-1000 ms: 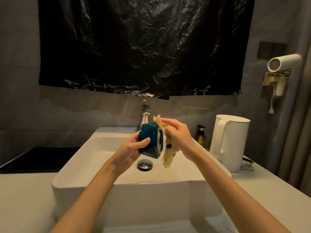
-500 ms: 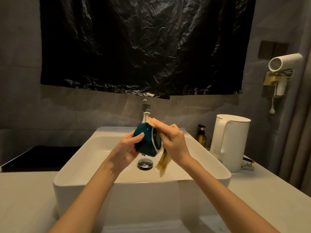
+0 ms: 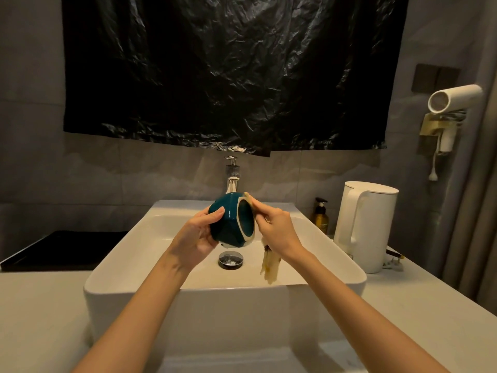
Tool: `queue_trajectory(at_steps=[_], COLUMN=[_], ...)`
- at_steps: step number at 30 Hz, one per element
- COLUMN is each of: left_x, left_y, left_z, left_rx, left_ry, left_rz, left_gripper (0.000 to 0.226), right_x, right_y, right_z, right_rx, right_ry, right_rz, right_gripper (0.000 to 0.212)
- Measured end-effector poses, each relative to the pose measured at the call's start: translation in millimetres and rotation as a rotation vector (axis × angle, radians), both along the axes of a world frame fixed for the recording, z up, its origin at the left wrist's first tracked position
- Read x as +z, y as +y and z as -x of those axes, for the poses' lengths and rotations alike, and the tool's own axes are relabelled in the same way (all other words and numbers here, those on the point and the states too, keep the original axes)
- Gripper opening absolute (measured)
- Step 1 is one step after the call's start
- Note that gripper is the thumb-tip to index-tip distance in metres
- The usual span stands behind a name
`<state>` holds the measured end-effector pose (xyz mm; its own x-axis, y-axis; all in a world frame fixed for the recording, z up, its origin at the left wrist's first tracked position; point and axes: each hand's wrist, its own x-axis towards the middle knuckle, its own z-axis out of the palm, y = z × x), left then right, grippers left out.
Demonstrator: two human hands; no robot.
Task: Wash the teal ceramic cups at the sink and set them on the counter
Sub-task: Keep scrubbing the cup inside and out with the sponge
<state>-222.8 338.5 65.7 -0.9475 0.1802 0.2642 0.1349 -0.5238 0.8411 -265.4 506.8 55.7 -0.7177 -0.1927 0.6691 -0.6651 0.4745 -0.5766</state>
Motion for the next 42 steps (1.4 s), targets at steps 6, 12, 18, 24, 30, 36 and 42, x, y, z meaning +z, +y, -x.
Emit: queue_trajectory(at_steps=[6,12,18,24,30,36,42], left_x=[-1.0,-0.4,-0.8,-3.6,-5.2,-5.8,-7.2], left_y=[-3.5,-6.0,-5.2,-10.0,-12.8,-13.1,-17.4], left_z=[0.7,1.9,1.7,9.1,14.8,15.5,16.5], left_rx=[-0.056,-0.01,-0.034,-0.047,-0.001,0.032,0.079], left_ry=[-0.002,-0.065,-0.076,-0.098,-0.116,-0.128,-0.146], left_rz=[-0.076,-0.178,-0.153,-0.278,-0.336,-0.326,-0.405], left_gripper=[0.029,0.022,0.024,0.031,0.032,0.027,0.022], right_x=[8.1,-10.9,16.3,-8.8,-16.8,-2.5,-20.9], right_y=[-5.6,-1.2,-8.2,-4.5,-10.0,-20.5,-20.8], right_z=[-2.8,0.4,3.7,2.4,-9.3,-3.7,-19.9], right_rx=[0.058,0.003,0.056,-0.004,0.013,-0.008,0.015], right_ry=[0.0,-0.104,-0.089,-0.188,-0.223,-0.242,-0.292], right_rz=[0.117,0.111,0.101,0.133,0.101,0.084,0.121], right_gripper=[0.039,0.036,0.038,0.034,0.037,0.041,0.037])
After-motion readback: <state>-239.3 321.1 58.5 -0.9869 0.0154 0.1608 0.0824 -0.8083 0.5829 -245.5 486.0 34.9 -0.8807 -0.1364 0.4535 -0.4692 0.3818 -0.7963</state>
